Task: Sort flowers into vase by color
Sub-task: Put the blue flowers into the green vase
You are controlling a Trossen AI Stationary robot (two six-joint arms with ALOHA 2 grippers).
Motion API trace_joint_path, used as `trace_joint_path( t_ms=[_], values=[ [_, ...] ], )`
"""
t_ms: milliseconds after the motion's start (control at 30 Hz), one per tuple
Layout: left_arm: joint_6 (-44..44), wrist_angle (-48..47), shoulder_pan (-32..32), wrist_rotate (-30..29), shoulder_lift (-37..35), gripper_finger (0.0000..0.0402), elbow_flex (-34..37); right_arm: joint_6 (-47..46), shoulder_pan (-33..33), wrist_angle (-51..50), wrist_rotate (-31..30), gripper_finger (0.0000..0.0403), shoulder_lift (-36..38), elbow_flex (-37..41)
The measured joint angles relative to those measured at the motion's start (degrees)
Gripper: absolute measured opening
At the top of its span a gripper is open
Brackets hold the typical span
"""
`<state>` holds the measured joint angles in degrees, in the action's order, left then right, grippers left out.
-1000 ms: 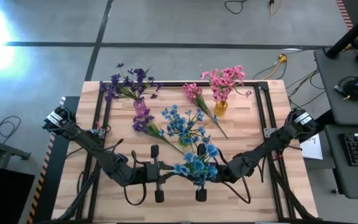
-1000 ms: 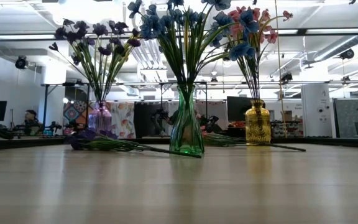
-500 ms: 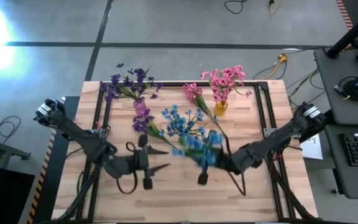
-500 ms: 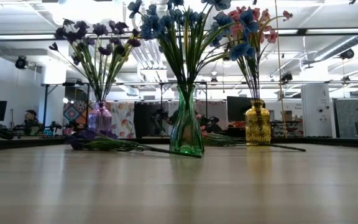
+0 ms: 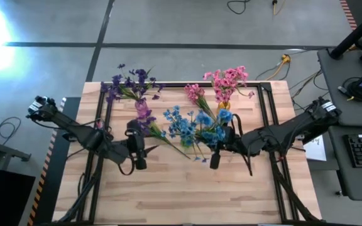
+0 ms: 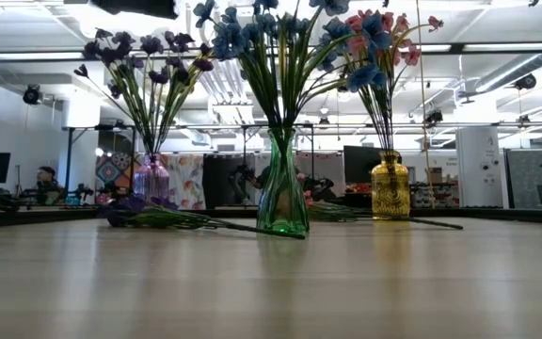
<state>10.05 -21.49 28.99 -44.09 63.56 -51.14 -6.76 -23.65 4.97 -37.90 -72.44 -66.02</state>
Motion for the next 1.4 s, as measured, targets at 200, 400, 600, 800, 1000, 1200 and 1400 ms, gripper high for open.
trace_joint_path(
  t_ms=[200,400,600,800,1000,1200,1400],
  values=[
    [0.8,22.7,-1.3,0.8,-0.3,0.0171,12.9,-4.8,-1.5,0.1,5.7,0.002,-0.2,0.0],
    [1.7,42.3,-1.4,2.6,3.1,0.0201,20.9,-2.8,-1.1,3.5,4.8,0.002,-0.8,0.0],
    [0.5,56.3,-3.6,-1.3,11.2,0.0247,23.0,1.8,1.7,-0.5,4.8,0.002,-1.6,-3.8],
    [-0.6,67.6,-6.2,-3.4,21.3,0.0275,22.9,2.3,4.1,-9.0,4.9,0.002,-4.6,-9.6],
    [-0.6,74.3,-8.1,-3.4,28.5,0.0281,22.7,2.6,5.2,-15.6,4.9,0.002,-8.5,-15.1],
    [-0.5,77.5,-10.4,-0.4,31.8,0.0281,22.7,4.2,6.4,-15.1,4.9,0.002,-10.4,-15.0],
    [-0.7,79.3,-12.2,1.4,33.3,0.0281,22.7,3.8,7.5,-15.0,4.7,0.002,-10.6,-13.3]
  ],
)
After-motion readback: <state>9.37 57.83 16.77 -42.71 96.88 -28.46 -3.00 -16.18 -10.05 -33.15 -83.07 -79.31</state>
